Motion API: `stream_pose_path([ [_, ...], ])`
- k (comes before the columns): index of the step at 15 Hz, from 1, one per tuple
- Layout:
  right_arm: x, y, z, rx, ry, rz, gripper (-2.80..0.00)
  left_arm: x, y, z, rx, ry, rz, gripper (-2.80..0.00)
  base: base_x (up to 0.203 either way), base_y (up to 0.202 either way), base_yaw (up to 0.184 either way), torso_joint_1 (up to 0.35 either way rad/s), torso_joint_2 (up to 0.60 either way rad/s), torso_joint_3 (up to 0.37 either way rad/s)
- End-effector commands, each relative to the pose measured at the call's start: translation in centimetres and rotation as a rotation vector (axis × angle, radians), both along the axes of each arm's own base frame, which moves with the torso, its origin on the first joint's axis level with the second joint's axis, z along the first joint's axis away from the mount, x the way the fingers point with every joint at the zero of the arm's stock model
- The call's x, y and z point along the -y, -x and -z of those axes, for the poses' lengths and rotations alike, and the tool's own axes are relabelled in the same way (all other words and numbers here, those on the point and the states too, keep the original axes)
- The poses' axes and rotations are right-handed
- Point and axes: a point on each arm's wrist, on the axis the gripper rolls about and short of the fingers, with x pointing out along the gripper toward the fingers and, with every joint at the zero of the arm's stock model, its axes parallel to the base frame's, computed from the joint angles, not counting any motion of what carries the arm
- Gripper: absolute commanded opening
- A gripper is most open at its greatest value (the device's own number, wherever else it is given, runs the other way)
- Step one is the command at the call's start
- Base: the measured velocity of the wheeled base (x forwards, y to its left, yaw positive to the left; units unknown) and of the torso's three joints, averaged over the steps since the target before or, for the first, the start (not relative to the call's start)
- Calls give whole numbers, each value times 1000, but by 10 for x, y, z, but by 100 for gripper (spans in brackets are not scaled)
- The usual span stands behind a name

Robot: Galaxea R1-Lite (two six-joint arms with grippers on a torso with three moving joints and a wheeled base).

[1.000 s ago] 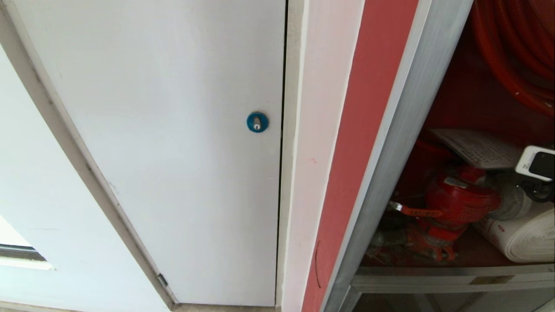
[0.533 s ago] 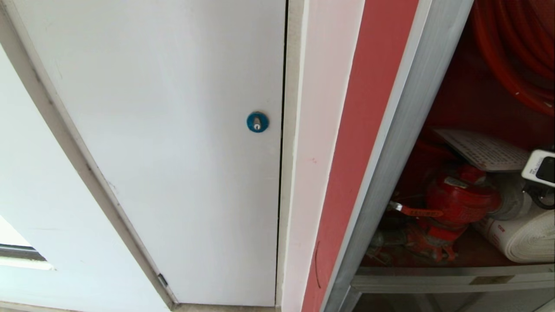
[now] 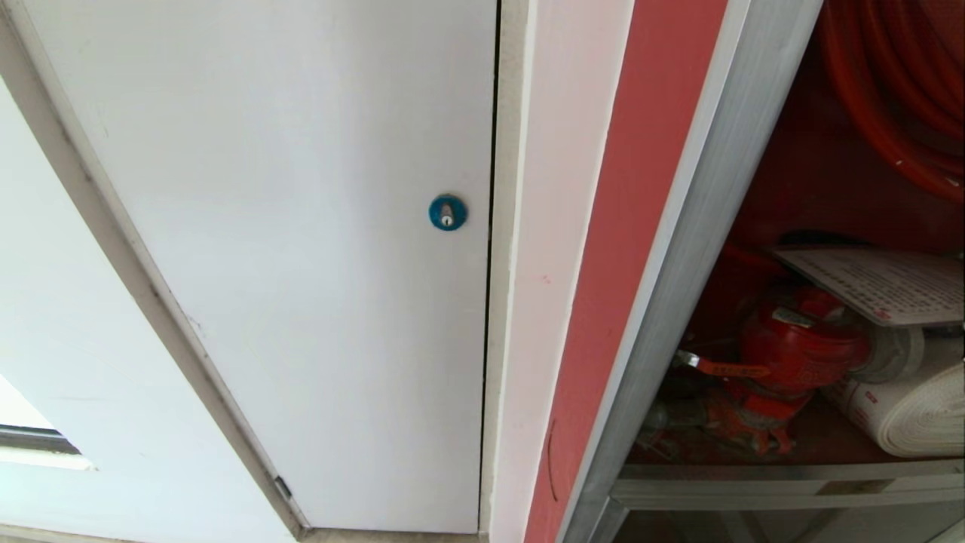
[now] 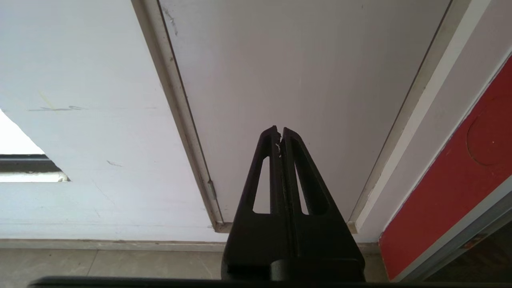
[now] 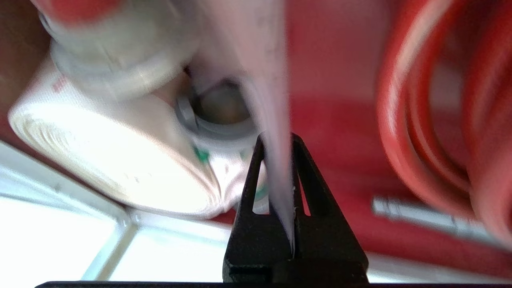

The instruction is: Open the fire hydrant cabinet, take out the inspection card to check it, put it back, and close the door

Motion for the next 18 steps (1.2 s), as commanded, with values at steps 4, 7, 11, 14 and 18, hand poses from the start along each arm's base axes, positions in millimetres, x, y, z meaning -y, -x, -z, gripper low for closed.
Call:
stream_pose_path([
  [4, -14, 45, -12, 132, 64, 39, -280, 0, 0, 0, -1, 0, 0, -280, 0, 0, 0, 0, 0, 0],
  [7, -23, 66, -12, 185, 92, 41, -280, 0, 0, 0, 0, 0, 0, -280, 0, 0, 0, 0, 0, 0],
  [11, -31, 84, -5, 222, 108, 38, -280, 0, 0, 0, 0, 0, 0, -280, 0, 0, 0, 0, 0, 0],
  [14, -37, 93, 4, 202, 63, -29, -280, 0, 0, 0, 0, 0, 0, -280, 0, 0, 0, 0, 0, 0],
  [18, -52, 124, 3, 150, -101, -92, -280, 0, 0, 0, -1, 0, 0, -280, 0, 0, 0, 0, 0, 0],
])
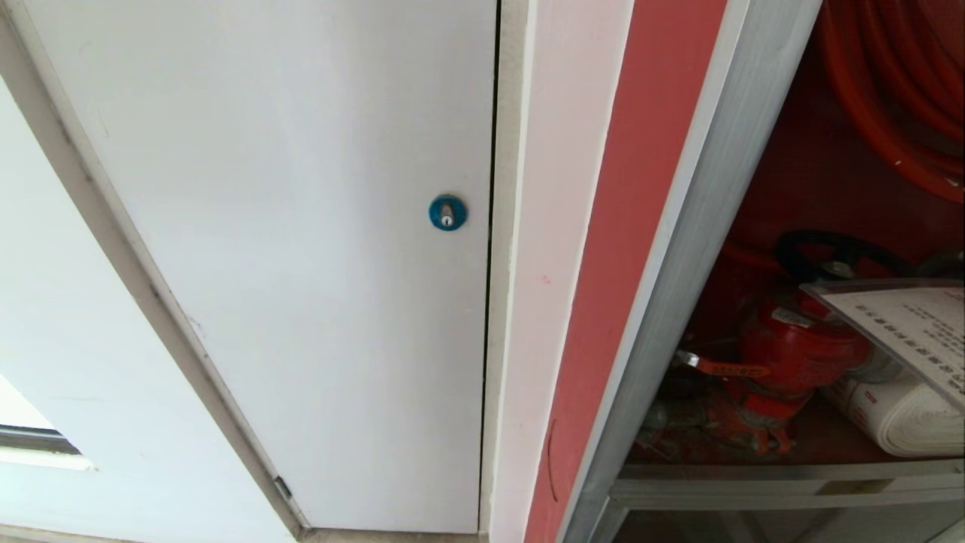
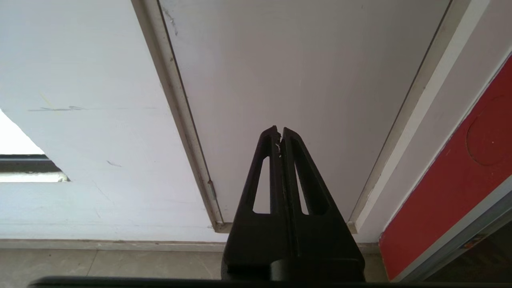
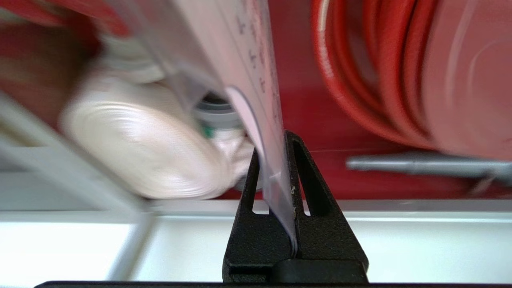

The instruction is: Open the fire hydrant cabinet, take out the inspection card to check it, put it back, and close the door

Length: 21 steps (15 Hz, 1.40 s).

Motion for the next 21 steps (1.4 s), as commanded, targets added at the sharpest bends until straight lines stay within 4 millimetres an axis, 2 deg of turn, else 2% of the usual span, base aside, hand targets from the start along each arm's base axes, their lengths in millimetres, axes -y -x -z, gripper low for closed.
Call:
stream_pose_path([
  [1, -10, 22, -8, 7, -70, -15, -280, 0, 0, 0, -1, 0, -1, -280, 0, 0, 0, 0, 0, 0],
  [11, -20, 43, -32, 88, -325, -71, -280, 0, 0, 0, -1, 0, -1, -280, 0, 0, 0, 0, 0, 0],
  [18, -25, 49, -42, 147, -649, -257, -280, 0, 0, 0, 0, 0, -1, -280, 0, 0, 0, 0, 0, 0],
  [21, -25, 46, -42, 119, -710, -322, -280, 0, 0, 0, -1, 0, -1, -280, 0, 0, 0, 0, 0, 0],
])
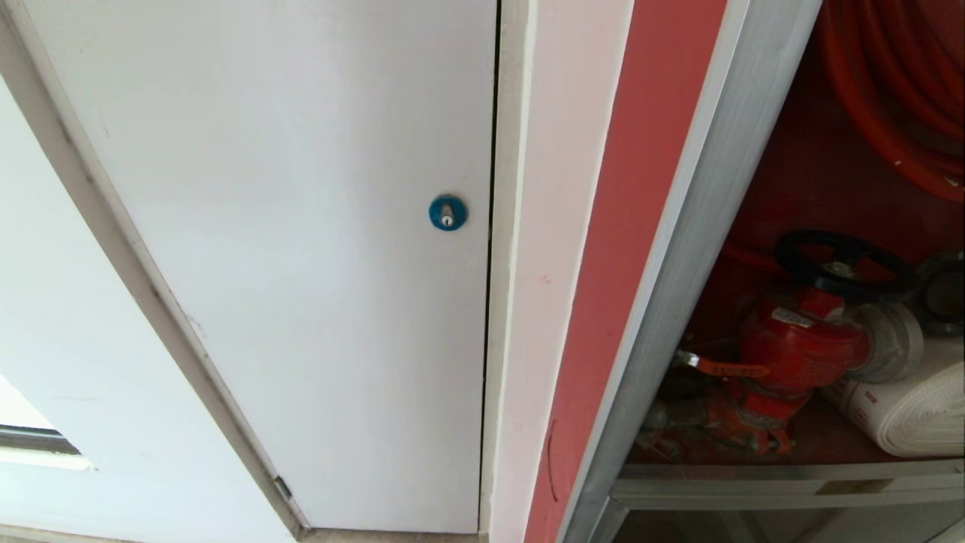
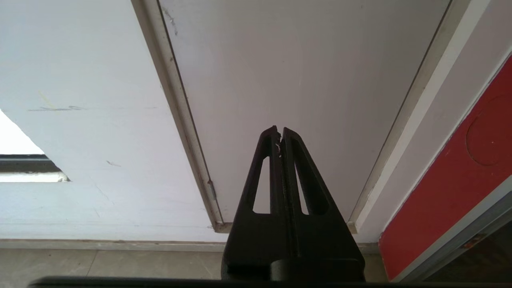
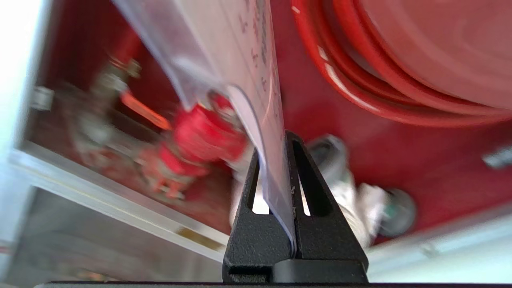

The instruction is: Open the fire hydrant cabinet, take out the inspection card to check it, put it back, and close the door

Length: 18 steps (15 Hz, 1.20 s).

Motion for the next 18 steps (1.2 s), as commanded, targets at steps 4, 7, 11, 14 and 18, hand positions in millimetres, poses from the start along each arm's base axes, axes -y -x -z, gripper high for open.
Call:
stream_pose_path([
  [4, 0, -9, -7, -27, -136, -141, -280, 0, 0, 0, -1, 0, 0, -280, 0, 0, 0, 0, 0, 0],
  [7, 1, -13, -11, -40, -196, -176, -280, 0, 0, 0, -1, 0, 0, -280, 0, 0, 0, 0, 0, 0],
  [11, -2, -10, -15, -54, -333, -290, -280, 0, 0, 0, -1, 0, 0, -280, 0, 0, 0, 0, 0, 0],
  [14, -3, -10, -15, -77, -396, -338, -280, 0, 0, 0, 0, 0, 0, -280, 0, 0, 0, 0, 0, 0],
  [18, -8, -3, -18, -224, -477, -443, -280, 0, 0, 0, -1, 0, 0, -280, 0, 0, 0, 0, 0, 0],
])
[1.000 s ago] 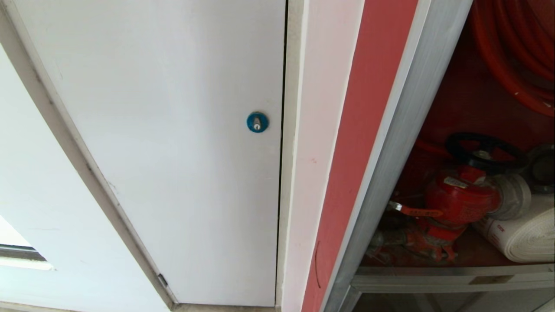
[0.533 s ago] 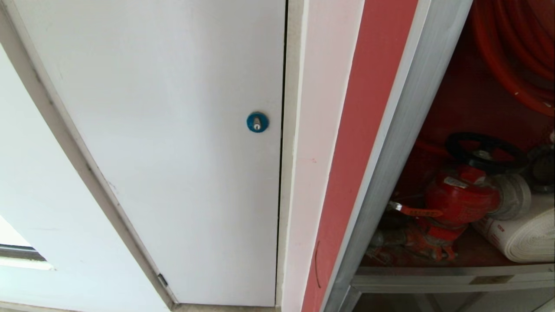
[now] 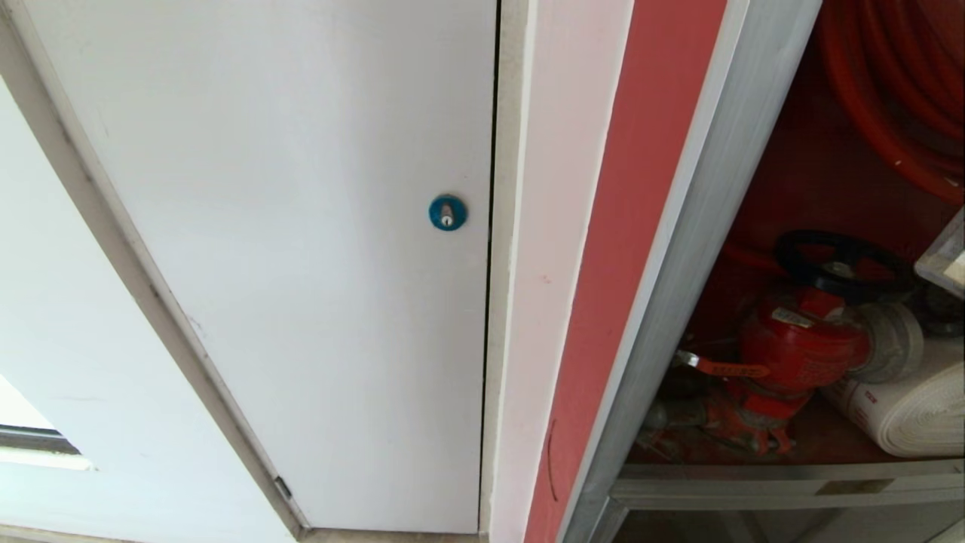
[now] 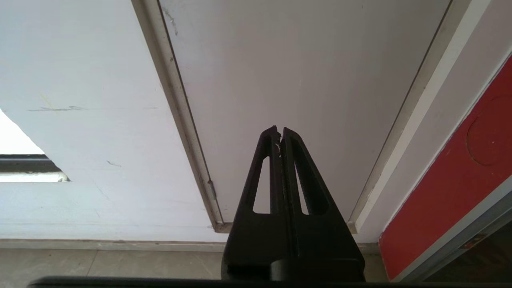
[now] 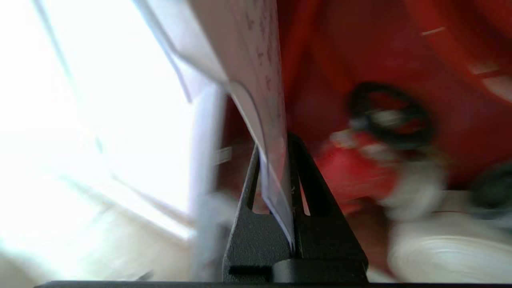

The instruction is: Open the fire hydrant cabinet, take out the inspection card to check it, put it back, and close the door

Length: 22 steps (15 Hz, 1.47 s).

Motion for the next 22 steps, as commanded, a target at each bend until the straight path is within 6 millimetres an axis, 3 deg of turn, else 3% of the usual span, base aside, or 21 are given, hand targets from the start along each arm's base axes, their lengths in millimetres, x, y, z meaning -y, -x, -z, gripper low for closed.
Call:
stream_pose_path([
  [1, -2, -1, -4, -85, -60, -114, -280, 0, 0, 0, 0, 0, 0, -280, 0, 0, 0, 0, 0, 0],
  [8, 7, -33, -10, -249, -201, -402, -280, 0, 0, 0, 0, 0, 0, -280, 0, 0, 0, 0, 0, 0],
  [12, 8, -62, -7, -366, -226, -538, -280, 0, 0, 0, -1, 0, 0, -280, 0, 0, 0, 0, 0, 0],
  [22, -21, -113, -1, -652, -335, -828, -280, 0, 0, 0, -1, 0, 0, -280, 0, 0, 0, 0, 0, 0],
])
